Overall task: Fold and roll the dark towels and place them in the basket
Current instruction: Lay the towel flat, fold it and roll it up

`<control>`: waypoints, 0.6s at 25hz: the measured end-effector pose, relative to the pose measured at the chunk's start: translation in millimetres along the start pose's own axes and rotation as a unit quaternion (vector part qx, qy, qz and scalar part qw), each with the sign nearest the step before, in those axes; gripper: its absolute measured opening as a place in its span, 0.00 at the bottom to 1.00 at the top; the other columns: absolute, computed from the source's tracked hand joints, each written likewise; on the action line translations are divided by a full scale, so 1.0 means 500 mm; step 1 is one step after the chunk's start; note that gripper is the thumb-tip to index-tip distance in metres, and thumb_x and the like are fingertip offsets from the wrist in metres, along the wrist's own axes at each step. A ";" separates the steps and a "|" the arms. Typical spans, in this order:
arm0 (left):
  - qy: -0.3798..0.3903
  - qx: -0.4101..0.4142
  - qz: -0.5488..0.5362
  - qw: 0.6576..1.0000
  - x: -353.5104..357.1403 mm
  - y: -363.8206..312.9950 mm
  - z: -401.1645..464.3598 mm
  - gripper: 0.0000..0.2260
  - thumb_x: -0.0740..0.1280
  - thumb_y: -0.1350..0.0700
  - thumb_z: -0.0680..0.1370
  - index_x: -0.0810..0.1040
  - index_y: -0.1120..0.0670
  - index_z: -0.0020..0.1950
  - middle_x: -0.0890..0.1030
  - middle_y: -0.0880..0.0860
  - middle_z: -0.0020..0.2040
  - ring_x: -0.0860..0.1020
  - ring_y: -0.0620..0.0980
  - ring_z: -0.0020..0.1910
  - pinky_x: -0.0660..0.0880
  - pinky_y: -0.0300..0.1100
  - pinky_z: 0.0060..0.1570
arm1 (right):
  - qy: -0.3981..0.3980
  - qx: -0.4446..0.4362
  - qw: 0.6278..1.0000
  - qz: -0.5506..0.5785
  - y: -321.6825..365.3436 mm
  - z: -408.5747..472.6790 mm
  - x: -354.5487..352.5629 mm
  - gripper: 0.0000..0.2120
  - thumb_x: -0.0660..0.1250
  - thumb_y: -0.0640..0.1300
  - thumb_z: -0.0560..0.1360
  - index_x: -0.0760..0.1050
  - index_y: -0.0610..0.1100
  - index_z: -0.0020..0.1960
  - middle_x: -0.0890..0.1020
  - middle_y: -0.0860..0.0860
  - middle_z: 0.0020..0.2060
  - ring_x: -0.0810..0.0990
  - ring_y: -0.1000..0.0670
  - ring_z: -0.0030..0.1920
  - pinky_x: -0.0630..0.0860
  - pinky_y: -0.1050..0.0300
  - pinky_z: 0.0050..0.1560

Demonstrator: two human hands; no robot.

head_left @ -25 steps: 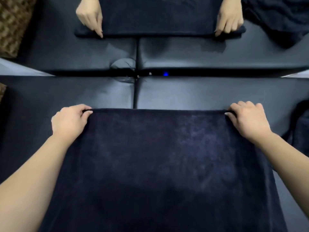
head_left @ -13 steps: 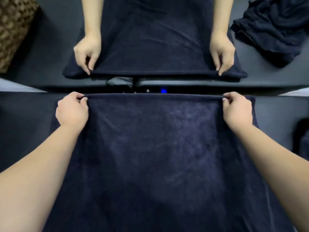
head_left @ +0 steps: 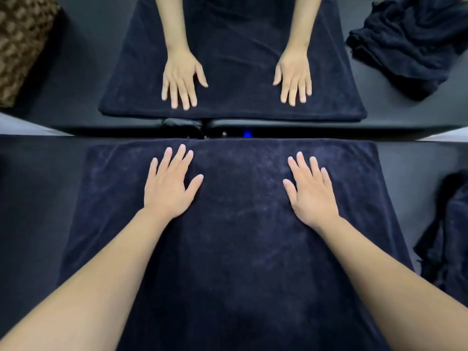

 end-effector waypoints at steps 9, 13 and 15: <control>-0.045 0.056 -0.062 0.995 -0.010 -0.287 -0.238 0.27 0.52 0.44 0.84 0.64 0.56 0.79 0.61 0.55 0.81 0.54 0.56 0.82 0.53 0.60 0.79 | 0.006 -0.014 1.000 -0.011 0.020 -0.159 -0.008 0.31 0.48 0.58 0.82 0.59 0.42 0.80 0.57 0.42 0.80 0.55 0.40 0.80 0.56 0.43 0.78; -0.013 0.153 -0.078 0.985 0.065 -0.524 -0.433 0.25 0.54 0.46 0.83 0.68 0.55 0.78 0.65 0.53 0.80 0.57 0.54 0.81 0.58 0.61 0.77 | 0.042 -0.020 0.999 0.010 -0.056 -0.343 0.035 0.32 0.42 0.56 0.81 0.54 0.44 0.82 0.52 0.44 0.82 0.50 0.43 0.81 0.52 0.44 0.80; 0.016 0.165 -0.080 0.983 0.104 -0.600 -0.498 0.26 0.53 0.47 0.83 0.66 0.55 0.78 0.64 0.53 0.80 0.56 0.54 0.81 0.57 0.60 0.76 | 0.049 -0.016 0.999 0.010 -0.115 -0.406 0.048 0.32 0.41 0.55 0.81 0.51 0.46 0.83 0.48 0.47 0.82 0.45 0.45 0.82 0.49 0.44 0.80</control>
Point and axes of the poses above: each hand's wrist, its own z-axis towards the middle knuckle, its own x-axis out of the palm, y = z × x, the point moved 9 cm from there along z, towards the middle knuckle
